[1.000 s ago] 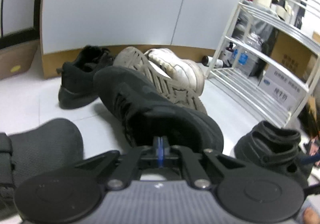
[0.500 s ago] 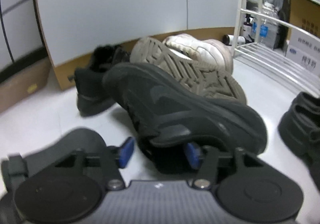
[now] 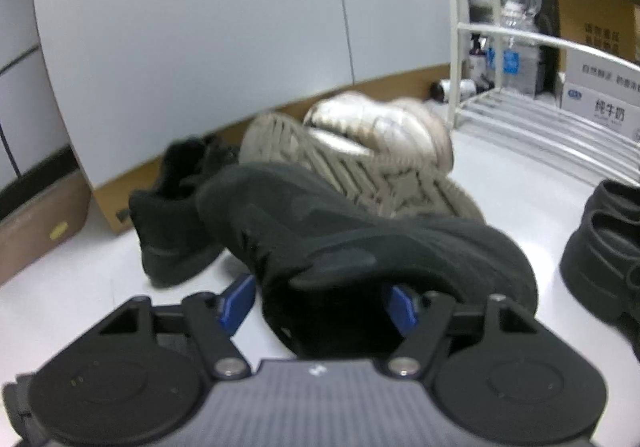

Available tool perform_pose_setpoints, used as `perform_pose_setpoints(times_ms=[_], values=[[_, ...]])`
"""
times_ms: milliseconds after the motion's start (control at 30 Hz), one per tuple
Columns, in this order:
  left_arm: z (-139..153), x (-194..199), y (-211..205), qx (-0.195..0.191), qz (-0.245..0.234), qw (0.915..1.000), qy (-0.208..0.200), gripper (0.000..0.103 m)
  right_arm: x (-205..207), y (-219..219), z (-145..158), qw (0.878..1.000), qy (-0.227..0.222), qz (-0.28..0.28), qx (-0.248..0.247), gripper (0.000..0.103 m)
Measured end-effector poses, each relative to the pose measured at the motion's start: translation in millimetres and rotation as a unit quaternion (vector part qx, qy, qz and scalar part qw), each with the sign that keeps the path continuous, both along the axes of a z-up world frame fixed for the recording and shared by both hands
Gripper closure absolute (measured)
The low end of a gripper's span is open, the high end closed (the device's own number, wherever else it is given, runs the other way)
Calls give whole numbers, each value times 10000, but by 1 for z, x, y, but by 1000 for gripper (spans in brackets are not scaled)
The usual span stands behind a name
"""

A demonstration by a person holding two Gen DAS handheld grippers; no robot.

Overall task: Organize scattered shoes
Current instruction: 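Lift and carry the black sneaker toward the clogs with the left tool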

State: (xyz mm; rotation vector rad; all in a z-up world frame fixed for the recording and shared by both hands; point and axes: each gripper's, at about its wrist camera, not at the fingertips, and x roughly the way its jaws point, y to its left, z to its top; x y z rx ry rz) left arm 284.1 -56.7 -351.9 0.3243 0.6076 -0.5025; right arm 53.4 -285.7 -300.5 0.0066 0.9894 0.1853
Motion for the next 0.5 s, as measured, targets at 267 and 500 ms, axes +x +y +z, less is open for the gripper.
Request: perform_pose_setpoints(times_ms=[267, 500], values=[[11, 2, -1, -67, -81, 9996, -276, 33, -1, 0, -3, 10000, 49, 14, -14, 9], [5, 24, 1, -90, -30, 9992, 395, 78, -4, 2, -2, 10000, 34, 53, 6, 9]])
